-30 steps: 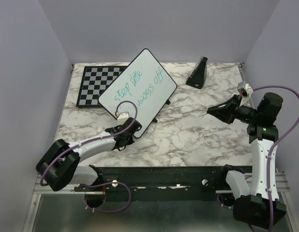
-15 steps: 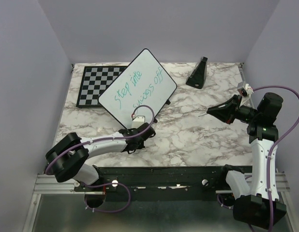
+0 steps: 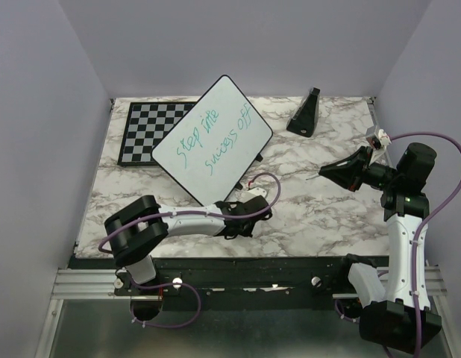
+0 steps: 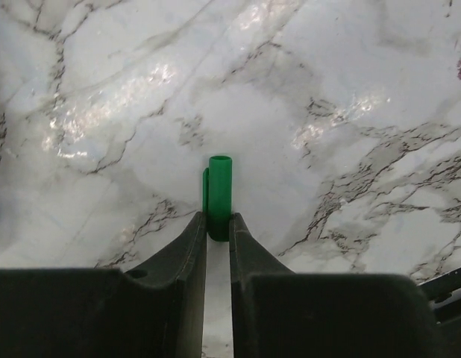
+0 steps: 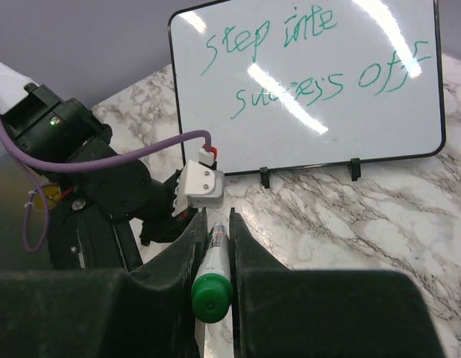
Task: Write a sentence on the whiteboard
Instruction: Adjust the pen cap at the center of the board, then pick up the pen cap from the center of the board.
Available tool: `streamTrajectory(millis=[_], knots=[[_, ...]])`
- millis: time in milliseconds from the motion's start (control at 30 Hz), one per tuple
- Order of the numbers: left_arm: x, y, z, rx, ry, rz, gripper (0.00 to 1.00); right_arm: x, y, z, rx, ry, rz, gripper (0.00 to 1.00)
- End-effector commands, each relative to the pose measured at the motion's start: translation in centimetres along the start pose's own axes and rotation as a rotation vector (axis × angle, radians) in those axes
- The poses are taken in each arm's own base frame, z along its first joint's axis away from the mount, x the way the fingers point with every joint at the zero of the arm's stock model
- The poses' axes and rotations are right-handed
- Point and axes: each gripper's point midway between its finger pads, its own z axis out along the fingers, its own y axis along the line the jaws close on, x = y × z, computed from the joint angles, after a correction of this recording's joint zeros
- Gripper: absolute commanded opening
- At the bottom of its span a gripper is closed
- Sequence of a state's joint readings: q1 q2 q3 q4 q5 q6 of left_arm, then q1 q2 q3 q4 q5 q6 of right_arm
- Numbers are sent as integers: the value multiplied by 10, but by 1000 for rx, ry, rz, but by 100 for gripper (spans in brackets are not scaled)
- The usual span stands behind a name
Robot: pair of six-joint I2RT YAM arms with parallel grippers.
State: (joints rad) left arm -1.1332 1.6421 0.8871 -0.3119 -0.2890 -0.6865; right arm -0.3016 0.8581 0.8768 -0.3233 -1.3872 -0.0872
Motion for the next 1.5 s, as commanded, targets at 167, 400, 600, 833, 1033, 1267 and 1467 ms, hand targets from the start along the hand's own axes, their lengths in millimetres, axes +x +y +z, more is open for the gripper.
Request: streamTrajectory(millis=[167, 400, 600, 833, 1033, 1267, 1467], knots=[[31, 20, 9, -68, 135, 181, 35, 1, 4, 0, -23, -2, 0, 1], [9, 22, 6, -118, 79, 194, 39, 1, 4, 0, -24, -2, 0, 1], [15, 29, 13, -201, 134, 233, 38, 1, 4, 0, -24, -2, 2, 1], [12, 32, 11, -227, 126, 235, 39, 1, 4, 0, -24, -2, 2, 1], [3, 22, 9, -175, 98, 205, 44, 2, 3, 0, -24, -1, 5, 1], [-7, 17, 4, -111, 60, 141, 48, 2, 4, 0, -24, -1, 3, 1], [-14, 11, 4, -2, 43, 55, 47, 2, 4, 0, -24, -1, 3, 1]])
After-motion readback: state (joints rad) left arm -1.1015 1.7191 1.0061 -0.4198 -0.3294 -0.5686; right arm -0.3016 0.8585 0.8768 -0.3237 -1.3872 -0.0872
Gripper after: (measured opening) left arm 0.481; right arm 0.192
